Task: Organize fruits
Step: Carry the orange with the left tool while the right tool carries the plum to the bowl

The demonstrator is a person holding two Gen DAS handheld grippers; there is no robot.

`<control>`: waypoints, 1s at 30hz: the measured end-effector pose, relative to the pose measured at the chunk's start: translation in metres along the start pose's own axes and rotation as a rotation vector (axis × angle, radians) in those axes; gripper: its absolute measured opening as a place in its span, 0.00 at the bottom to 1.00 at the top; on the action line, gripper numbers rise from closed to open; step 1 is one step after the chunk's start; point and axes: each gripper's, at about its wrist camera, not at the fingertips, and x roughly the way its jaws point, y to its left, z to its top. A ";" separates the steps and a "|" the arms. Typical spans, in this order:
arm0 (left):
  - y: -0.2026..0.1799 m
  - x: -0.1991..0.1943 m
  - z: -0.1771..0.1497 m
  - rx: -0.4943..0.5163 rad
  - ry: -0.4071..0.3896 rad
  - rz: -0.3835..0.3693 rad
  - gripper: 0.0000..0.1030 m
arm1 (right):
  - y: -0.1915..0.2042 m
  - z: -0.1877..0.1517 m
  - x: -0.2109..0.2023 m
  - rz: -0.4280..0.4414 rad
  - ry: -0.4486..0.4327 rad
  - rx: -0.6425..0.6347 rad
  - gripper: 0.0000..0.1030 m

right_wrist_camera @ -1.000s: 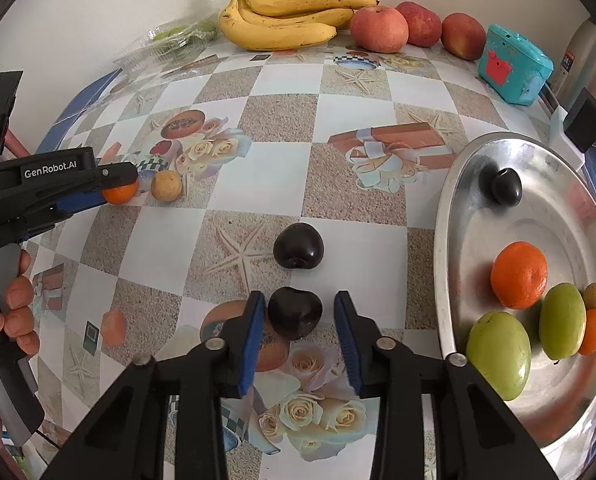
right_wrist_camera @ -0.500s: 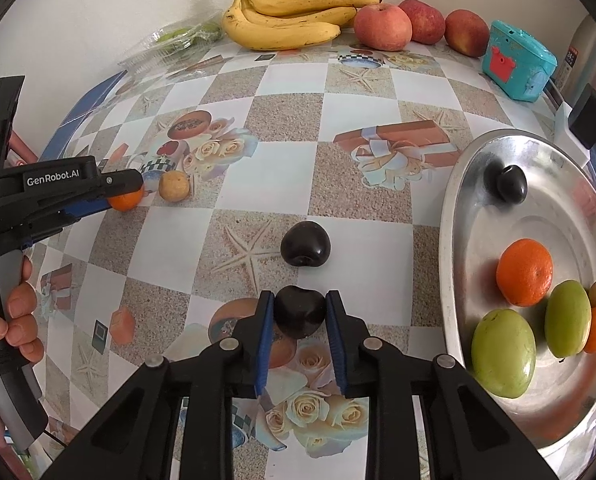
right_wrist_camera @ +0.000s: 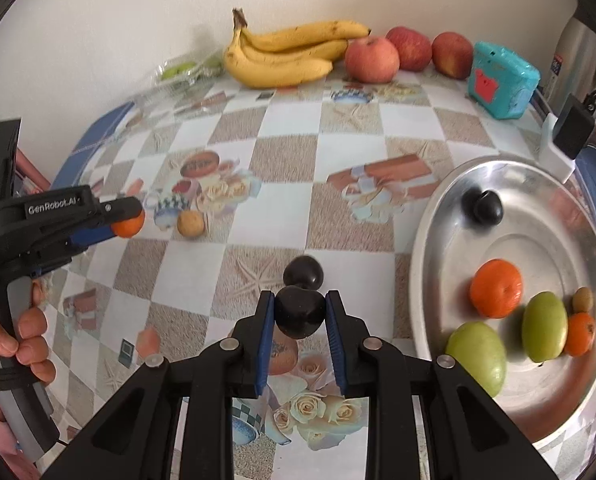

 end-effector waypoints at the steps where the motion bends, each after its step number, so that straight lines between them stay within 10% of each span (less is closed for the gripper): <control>1: -0.002 -0.004 0.000 -0.001 -0.008 -0.001 0.37 | -0.001 0.001 -0.003 -0.003 -0.008 0.004 0.25; 16: -0.038 -0.030 -0.013 0.048 -0.043 -0.035 0.37 | -0.046 0.009 -0.027 -0.078 -0.061 0.110 0.25; 30: -0.142 -0.019 -0.061 0.318 0.022 -0.086 0.37 | -0.145 0.001 -0.067 -0.199 -0.135 0.341 0.25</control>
